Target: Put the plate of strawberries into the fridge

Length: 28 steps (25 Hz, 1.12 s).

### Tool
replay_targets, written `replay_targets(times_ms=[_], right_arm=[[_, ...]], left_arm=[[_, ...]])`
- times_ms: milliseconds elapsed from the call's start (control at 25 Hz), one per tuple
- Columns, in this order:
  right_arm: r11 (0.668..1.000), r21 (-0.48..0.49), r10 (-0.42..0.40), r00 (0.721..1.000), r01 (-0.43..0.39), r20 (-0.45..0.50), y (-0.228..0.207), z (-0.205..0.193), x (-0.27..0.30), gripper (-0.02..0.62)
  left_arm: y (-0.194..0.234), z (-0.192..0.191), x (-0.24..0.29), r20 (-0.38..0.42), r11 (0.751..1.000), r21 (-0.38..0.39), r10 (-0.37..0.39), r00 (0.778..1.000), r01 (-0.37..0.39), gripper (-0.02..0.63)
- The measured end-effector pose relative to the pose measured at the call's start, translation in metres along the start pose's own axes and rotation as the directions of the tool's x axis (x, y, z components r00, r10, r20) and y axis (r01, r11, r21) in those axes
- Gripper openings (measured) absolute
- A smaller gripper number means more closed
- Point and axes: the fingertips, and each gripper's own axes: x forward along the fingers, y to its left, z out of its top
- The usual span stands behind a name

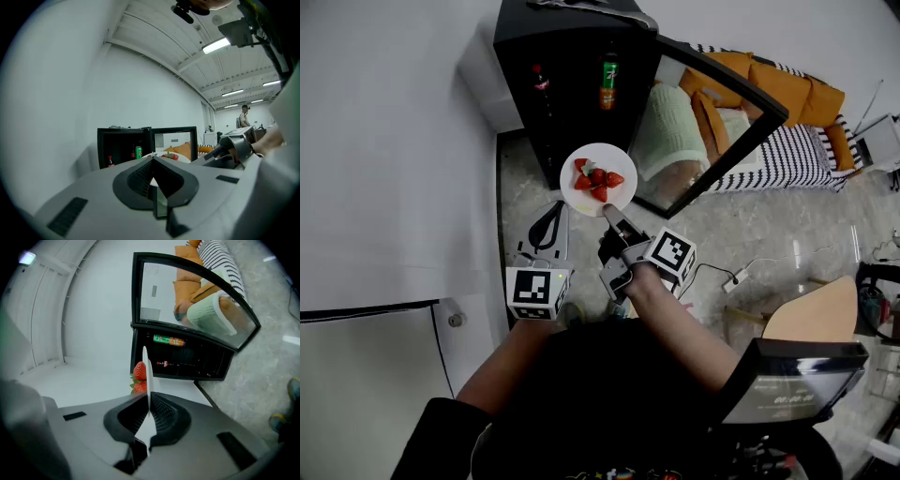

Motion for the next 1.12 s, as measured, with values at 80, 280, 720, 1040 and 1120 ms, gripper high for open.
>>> replay_targets(times_ms=[80, 280, 720, 1040, 1120], right_arm=[[1.0, -0.028, -0.005, 1.0, 0.004, -0.011, 0.001, 0.001, 0.001, 0.018], [0.997, -0.075, -0.024, 0.999, 0.021, -0.042, -0.001, 0.002, 0.004, 0.018], [0.993, -0.113, -0.044, 0.997, 0.038, -0.055, -0.016, 0.017, 0.011, 0.018], [0.997, -0.07, -0.027, 0.996, 0.021, -0.084, -0.024, 0.027, -0.004, 0.018], [0.998, -0.068, -0.016, 0.996, 0.01, -0.091, -0.024, 0.023, -0.013, 0.018]], left_arm=[[-0.002, -0.002, 0.002, -0.006, 1.0, 0.0, 0.002, 1.0, -0.002, 0.005], [-0.001, -0.008, 0.009, -0.02, 1.0, -0.006, 0.024, 1.0, -0.024, 0.005], [-0.013, -0.014, 0.036, -0.034, 0.992, 0.004, 0.123, 0.992, -0.123, 0.005], [-0.036, -0.017, 0.035, -0.045, 0.985, 0.007, 0.175, 0.984, -0.175, 0.005], [-0.044, -0.016, 0.026, -0.039, 0.984, 0.012, 0.179, 0.983, -0.179, 0.005]])
